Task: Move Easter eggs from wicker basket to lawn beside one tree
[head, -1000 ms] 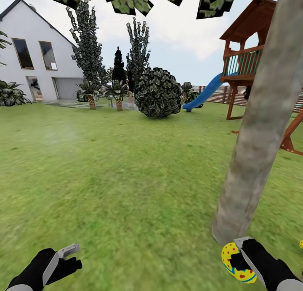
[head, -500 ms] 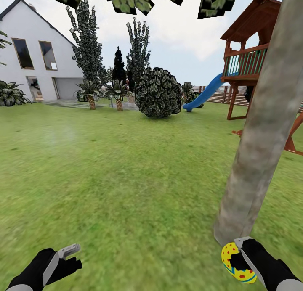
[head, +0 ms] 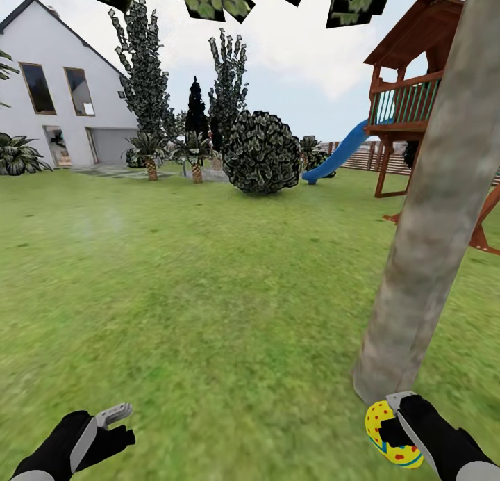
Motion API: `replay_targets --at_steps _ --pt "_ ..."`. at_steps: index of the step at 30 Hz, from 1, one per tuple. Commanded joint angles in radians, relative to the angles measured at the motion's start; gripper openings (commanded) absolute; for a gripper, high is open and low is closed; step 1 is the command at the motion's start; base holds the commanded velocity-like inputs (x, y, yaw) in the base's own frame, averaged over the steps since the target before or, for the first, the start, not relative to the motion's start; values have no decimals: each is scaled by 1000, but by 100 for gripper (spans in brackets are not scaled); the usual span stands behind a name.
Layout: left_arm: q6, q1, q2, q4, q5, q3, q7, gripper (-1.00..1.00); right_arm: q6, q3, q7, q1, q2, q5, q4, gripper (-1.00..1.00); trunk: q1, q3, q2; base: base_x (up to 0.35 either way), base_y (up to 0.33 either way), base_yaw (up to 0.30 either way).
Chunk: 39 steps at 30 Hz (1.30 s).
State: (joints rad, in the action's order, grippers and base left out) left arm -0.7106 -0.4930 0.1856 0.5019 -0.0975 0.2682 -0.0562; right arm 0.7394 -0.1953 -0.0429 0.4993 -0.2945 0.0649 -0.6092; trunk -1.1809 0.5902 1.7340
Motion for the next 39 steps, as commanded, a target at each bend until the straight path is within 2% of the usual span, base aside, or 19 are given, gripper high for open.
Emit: replay_targets --at_steps 1,39 --pt "-6 0 0 1 -7 3 1 100 4 -6 2 1 -2 6 -1 -100 -4 4 8 0 0 0" --pt "-6 0 1 3 -7 4 -1 100 5 -7 2 1 -2 6 -1 -100 -150 123 274 0 0 0"
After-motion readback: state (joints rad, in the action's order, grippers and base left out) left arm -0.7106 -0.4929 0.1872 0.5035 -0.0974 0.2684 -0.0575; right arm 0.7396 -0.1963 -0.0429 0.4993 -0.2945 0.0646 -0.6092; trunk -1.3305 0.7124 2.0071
